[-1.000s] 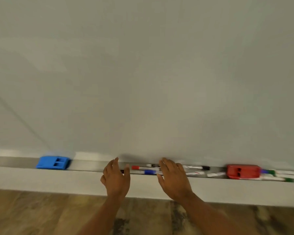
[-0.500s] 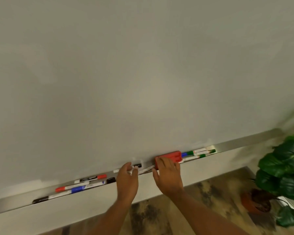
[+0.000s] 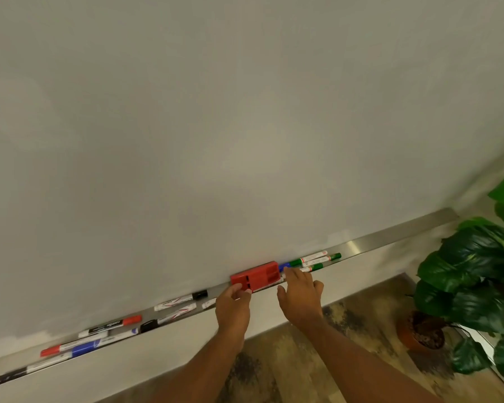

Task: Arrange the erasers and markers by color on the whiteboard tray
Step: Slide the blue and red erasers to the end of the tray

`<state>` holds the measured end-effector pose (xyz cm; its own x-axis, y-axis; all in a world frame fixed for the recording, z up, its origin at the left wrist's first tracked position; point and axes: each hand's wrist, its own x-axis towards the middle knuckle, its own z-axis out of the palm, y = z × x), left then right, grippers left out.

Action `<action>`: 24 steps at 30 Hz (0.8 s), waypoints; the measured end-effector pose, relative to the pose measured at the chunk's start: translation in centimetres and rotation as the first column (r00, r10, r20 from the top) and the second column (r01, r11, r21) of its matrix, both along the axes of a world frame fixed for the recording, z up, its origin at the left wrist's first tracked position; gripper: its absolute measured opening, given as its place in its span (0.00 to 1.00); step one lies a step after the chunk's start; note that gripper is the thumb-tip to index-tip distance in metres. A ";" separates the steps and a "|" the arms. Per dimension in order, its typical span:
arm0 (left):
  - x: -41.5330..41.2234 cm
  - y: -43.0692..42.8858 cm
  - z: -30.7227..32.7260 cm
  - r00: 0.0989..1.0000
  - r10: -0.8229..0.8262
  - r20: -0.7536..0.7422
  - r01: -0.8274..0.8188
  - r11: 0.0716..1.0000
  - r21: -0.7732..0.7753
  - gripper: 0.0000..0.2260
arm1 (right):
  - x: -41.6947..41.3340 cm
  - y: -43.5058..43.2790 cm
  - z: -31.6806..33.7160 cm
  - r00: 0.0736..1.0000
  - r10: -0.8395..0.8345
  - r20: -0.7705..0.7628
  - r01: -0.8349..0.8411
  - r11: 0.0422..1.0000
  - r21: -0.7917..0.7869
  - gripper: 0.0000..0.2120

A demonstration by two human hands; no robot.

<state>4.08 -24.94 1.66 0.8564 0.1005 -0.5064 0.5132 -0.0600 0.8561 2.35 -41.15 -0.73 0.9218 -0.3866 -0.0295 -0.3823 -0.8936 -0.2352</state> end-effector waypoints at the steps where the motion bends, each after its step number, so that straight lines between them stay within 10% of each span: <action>1: 0.1 -0.4 0.0 1.000 -0.001 0.005 0.001 1.000 0.012 0.16 | 0.3 -0.3 0.0 1.000 -0.014 -0.016 0.015 1.000 0.027 0.26; 24: 1.4 -1.7 0.3 0.995 0.087 0.054 -0.088 0.996 0.004 0.06 | 1.7 0.2 -0.8 0.991 -0.095 0.090 0.062 0.944 0.323 0.28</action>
<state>5.48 -26.64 2.01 0.8703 0.1796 -0.4586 0.4697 -0.0228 0.8825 4.01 -40.95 -1.58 0.8934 -0.4438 -0.0701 -0.4070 -0.7334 -0.5445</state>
